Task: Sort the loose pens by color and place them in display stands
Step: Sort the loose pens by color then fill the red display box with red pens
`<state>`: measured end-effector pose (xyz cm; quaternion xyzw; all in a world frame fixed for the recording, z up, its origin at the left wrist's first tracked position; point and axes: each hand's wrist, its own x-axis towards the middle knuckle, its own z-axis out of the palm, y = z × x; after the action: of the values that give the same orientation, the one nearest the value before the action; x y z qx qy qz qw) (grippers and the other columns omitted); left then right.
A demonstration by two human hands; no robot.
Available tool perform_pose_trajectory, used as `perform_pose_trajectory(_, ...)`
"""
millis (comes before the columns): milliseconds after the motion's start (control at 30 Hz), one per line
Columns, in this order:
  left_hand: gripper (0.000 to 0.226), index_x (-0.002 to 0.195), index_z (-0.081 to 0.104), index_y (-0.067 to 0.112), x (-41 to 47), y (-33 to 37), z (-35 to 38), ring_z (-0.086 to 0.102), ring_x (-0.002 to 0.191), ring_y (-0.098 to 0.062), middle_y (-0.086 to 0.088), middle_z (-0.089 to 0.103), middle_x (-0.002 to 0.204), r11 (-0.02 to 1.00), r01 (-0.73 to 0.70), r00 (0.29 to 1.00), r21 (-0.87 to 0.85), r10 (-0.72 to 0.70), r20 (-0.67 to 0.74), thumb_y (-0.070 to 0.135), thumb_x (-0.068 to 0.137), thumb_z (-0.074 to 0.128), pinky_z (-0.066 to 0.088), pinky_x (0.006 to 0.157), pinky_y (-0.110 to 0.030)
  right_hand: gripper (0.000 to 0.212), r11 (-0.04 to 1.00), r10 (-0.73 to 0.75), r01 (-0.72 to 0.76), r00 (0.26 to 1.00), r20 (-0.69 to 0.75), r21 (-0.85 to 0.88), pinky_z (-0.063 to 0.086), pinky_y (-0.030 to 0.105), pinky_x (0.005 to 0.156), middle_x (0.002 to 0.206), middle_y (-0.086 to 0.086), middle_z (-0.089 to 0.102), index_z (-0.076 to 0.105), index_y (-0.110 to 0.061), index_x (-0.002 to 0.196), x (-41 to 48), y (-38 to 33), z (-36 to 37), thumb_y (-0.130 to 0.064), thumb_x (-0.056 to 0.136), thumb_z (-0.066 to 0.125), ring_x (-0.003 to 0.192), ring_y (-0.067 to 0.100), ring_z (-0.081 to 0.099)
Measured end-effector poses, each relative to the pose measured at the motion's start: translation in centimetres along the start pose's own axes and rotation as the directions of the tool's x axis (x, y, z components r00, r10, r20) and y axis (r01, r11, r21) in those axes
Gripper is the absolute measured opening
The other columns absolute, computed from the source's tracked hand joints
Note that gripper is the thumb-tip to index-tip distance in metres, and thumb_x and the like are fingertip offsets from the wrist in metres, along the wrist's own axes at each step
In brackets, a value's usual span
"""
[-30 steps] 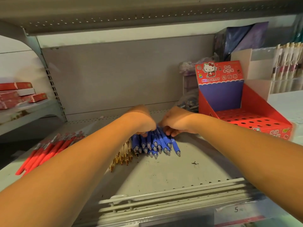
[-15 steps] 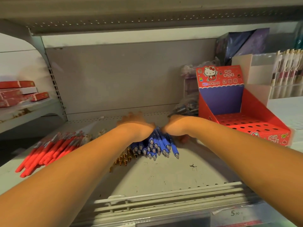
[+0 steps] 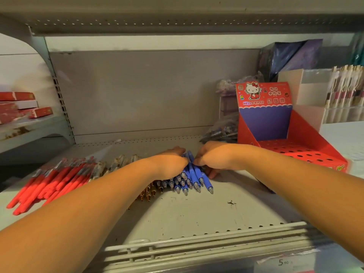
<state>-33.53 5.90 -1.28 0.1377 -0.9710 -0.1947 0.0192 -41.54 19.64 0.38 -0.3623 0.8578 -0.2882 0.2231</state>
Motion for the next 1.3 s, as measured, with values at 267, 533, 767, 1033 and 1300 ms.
perform_pose_trajectory(267, 0.063, 0.137, 0.043, 0.025, -0.6, -0.6, -0.4, 0.058, 0.107, -0.022, -0.001, 0.058, 0.127, 0.979, 0.047, 0.991, 0.199, -0.02, -0.134, 0.069, 0.093, 0.033, 0.049, 0.093, -0.041, 0.021, 1.0, -0.008, 0.008, 1.0, -0.004, -0.007, 0.058, 0.029, 0.066, 0.097, 0.015, 0.07, 0.067, -0.003, 0.109, 0.2, -0.2, 0.1, -0.014, 0.098, 0.052, 0.075, 0.022, 0.064)
perform_pose_trajectory(533, 0.057, 0.129, 0.05, 0.021, -1.3, 0.0, 0.0, 0.06, 0.103, -0.025, -0.009, 0.063, 0.121, 0.975, -0.035, 0.983, 0.219, 0.073, -0.168, 0.062, 0.097, 0.027, 0.05, 0.09, -0.041, 0.02, 0.996, -0.073, 0.071, 0.997, -0.041, -0.047, 0.058, 0.033, 0.074, 0.081, 0.009, 0.067, 0.068, -0.007, 0.098, 0.1, 0.1, -0.1, -0.007, 0.096, 0.048, 0.072, 0.02, 0.065)
perform_pose_trajectory(767, 0.058, 0.139, 0.046, 0.027, -3.3, -0.3, -3.1, 0.052, 0.111, -0.02, -0.002, 0.053, 0.138, 0.999, 0.037, 0.979, 0.034, -0.03, -0.204, 0.064, 0.097, 0.029, 0.035, 0.088, -0.033, 0.02, 0.972, -0.139, 0.12, 0.987, -0.083, -0.204, 0.055, 0.044, 0.086, 0.105, 0.021, 0.07, 0.071, -0.005, 0.102, -0.1, 0.1, -0.8, -0.014, 0.094, 0.055, 0.085, 0.029, 0.066)
perform_pose_trajectory(1033, 0.025, 0.094, 0.062, 0.013, -8.9, -7.3, -8.4, 0.055, 0.078, -0.022, -0.009, 0.061, 0.093, 0.979, 0.2, 0.931, 0.023, -0.183, -0.315, 0.036, 0.098, 0.052, 0.042, 0.069, -0.03, 0.021, 0.92, -0.24, 0.177, 0.959, -0.147, -0.35, 0.05, 0.038, 0.081, 0.108, 0.016, 0.067, 0.065, -0.007, 0.108, -0.1, -3.2, 0.3, -0.014, 0.094, 0.051, 0.091, 0.025, 0.061)
perform_pose_trajectory(1300, 0.034, 0.107, 0.064, 0.007, -13.6, -17.5, -11.4, 0.051, 0.089, -0.028, -0.012, 0.058, 0.107, 0.897, 0.439, 0.816, -0.056, -0.424, -0.393, 0.037, 0.094, 0.057, 0.04, 0.077, -0.033, 0.023, 0.896, -0.355, 0.308, 0.93, -0.099, -0.319, 0.045, 0.031, 0.086, 0.115, -0.005, 0.061, 0.059, -0.026, 0.12, 0.3, -10.0, 5.7, -0.032, 0.099, 0.053, 0.104, 0.015, 0.057)
